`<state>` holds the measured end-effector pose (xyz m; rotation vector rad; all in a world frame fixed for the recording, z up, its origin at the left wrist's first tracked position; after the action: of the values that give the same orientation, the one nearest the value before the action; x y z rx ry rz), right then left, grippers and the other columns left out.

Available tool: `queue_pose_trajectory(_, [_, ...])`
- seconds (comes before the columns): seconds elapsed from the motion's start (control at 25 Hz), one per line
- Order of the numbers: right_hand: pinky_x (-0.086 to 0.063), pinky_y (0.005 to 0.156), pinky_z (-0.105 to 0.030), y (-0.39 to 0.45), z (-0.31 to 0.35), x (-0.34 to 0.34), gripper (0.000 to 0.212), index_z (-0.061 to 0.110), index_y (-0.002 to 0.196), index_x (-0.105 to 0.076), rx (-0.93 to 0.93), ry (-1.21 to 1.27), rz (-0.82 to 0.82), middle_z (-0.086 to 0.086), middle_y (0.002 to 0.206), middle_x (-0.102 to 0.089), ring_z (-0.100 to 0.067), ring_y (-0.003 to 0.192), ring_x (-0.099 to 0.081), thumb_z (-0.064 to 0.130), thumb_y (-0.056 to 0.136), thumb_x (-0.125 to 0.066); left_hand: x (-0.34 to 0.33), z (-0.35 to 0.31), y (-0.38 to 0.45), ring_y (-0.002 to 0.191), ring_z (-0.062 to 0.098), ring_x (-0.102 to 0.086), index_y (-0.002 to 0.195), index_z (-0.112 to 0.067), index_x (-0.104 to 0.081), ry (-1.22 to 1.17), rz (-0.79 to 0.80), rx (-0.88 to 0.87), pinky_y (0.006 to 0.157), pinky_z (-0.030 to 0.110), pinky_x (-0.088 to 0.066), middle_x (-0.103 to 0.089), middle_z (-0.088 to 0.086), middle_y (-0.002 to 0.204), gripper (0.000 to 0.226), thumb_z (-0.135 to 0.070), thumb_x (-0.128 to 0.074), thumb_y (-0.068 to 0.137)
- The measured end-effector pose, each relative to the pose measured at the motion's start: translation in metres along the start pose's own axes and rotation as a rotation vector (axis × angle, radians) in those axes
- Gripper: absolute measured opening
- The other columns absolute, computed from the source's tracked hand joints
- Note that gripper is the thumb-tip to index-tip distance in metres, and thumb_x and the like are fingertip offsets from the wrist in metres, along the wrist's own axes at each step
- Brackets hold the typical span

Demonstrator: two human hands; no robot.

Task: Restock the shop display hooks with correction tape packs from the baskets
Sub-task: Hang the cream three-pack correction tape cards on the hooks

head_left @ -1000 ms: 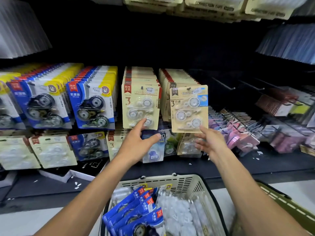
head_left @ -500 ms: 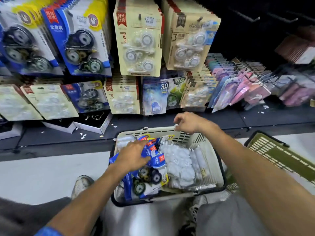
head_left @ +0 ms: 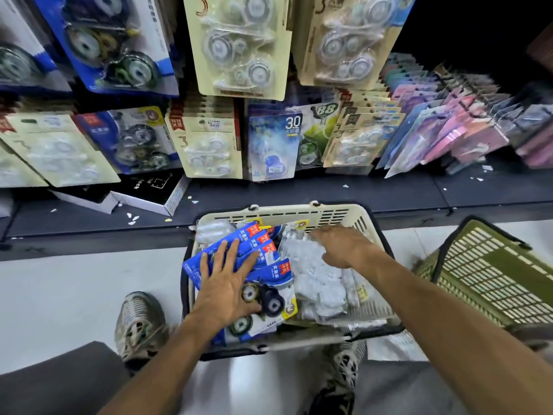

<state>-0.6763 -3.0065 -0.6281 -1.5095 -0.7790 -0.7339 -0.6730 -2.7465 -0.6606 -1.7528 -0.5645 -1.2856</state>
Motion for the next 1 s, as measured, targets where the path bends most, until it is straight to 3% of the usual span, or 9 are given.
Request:
queue_pose_trajectory(0.08, [-0.044,0.106,-0.041,0.022,-0.001,0.014,0.062,0.021,0.149,-0.036,-0.026,0.124,-0.08,-0.006,0.15,-0.044,-0.029,0.132,-0.047,0.016,0.091,-0.059,-0.002,0.0,-0.001,0.146,0.024,0.035,0.156,-0.04,0.017,-0.028,-0.008,-0.016,0.119,0.056,0.018,0.029,0.006,0.166,0.116,-0.075,-0.063,0.08])
queue_pose_trajectory(0.2, [-0.042,0.109,-0.036,0.051,0.023,0.014,0.063,0.025,0.148,-0.039,0.021,0.421,-0.089,-0.004,0.151,-0.047,-0.026,0.133,-0.048,0.009,0.09,-0.059,-0.005,0.0,-0.003,0.142,0.021,0.035,0.158,-0.039,0.009,-0.108,-0.071,-0.025,0.12,0.056,0.017,0.025,0.006,0.166,0.114,-0.071,-0.067,0.079])
queue_pose_trajectory(0.32, [-0.034,0.117,-0.039,0.074,0.05,-0.004,0.064,0.02,0.152,-0.035,0.033,0.371,-0.116,-0.004,0.157,-0.04,-0.027,0.141,-0.041,0.009,0.093,-0.058,-0.005,0.002,-0.002,0.139,0.021,0.041,0.157,-0.041,0.017,-0.041,-0.029,-0.022,0.12,0.055,0.018,0.039,0.002,0.157,0.111,-0.072,-0.061,0.084])
queue_pose_trajectory(0.44, [-0.033,0.118,-0.038,0.087,0.056,-0.007,0.059,0.019,0.148,-0.043,0.002,0.281,-0.167,-0.004,0.156,-0.041,-0.025,0.141,-0.041,0.007,0.092,-0.059,-0.004,0.005,0.001,0.138,0.02,0.042,0.157,-0.042,0.017,-0.016,0.018,-0.018,0.121,0.055,0.018,0.037,0.003,0.162,0.109,-0.074,-0.058,0.085])
queue_pose_trajectory(0.6, [-0.038,0.114,-0.041,0.082,0.054,-0.012,0.056,0.02,0.147,-0.044,-0.071,0.509,-0.214,-0.004,0.152,-0.045,-0.026,0.138,-0.043,0.012,0.094,-0.059,-0.003,0.01,0.0,0.147,0.02,0.034,0.159,-0.04,0.012,-0.075,-0.051,-0.023,0.121,0.053,0.018,0.026,0.004,0.167,0.115,-0.077,-0.062,0.079])
queue_pose_trajectory(0.68, [-0.046,0.106,-0.041,0.074,0.05,-0.014,0.041,0.017,0.137,-0.053,-0.122,0.605,-0.331,-0.004,0.139,-0.051,-0.025,0.126,-0.051,0.012,0.096,-0.056,0.0,0.016,0.0,0.154,0.025,0.023,0.158,-0.04,0.013,-0.117,-0.131,0.024,0.121,0.053,0.017,0.022,0.003,0.168,0.127,-0.083,-0.066,0.068])
queue_pose_trajectory(0.8, [-0.054,0.088,-0.037,0.06,0.026,-0.024,0.021,0.016,0.103,-0.067,-0.266,0.882,-0.398,-0.008,0.114,-0.068,-0.027,0.099,-0.064,0.004,0.094,-0.053,0.007,0.018,0.002,0.154,0.032,0.015,0.156,-0.037,0.023,-0.119,-0.068,0.108,0.122,0.052,0.012,0.023,0.001,0.168,0.138,-0.084,-0.068,0.064])
queue_pose_trajectory(0.92, [-0.055,0.07,-0.029,0.033,-0.009,-0.044,0.031,0.023,0.077,-0.066,-0.43,1.063,-0.327,-0.012,0.093,-0.074,-0.025,0.073,-0.066,-0.001,0.089,-0.05,0.024,0.007,0.007,0.145,0.034,-0.017,0.161,-0.025,0.01,-0.118,-0.097,0.175,0.125,0.045,-0.011,-0.01,0.011,0.161,0.139,-0.078,-0.074,0.065])
queue_pose_trajectory(1.0, [-0.045,0.053,-0.022,0.009,-0.029,-0.054,0.026,0.018,0.082,-0.067,-0.467,1.022,-0.189,-0.01,0.085,-0.071,-0.017,0.06,-0.06,0.003,0.093,-0.049,0.033,-0.001,0.01,0.134,0.031,-0.028,0.162,-0.019,0.002,-0.133,-0.102,0.208,0.12,0.043,-0.023,-0.024,0.011,0.147,0.136,-0.078,-0.074,0.066])
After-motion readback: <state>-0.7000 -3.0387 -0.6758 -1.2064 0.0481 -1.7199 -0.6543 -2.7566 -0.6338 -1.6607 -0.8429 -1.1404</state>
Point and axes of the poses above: each hand's wrist, its own y-axis towards the middle knuckle, its own x-axis out of the back of the hand, z = x × y, the point moved 3 cm from there along y, towards the middle knuckle
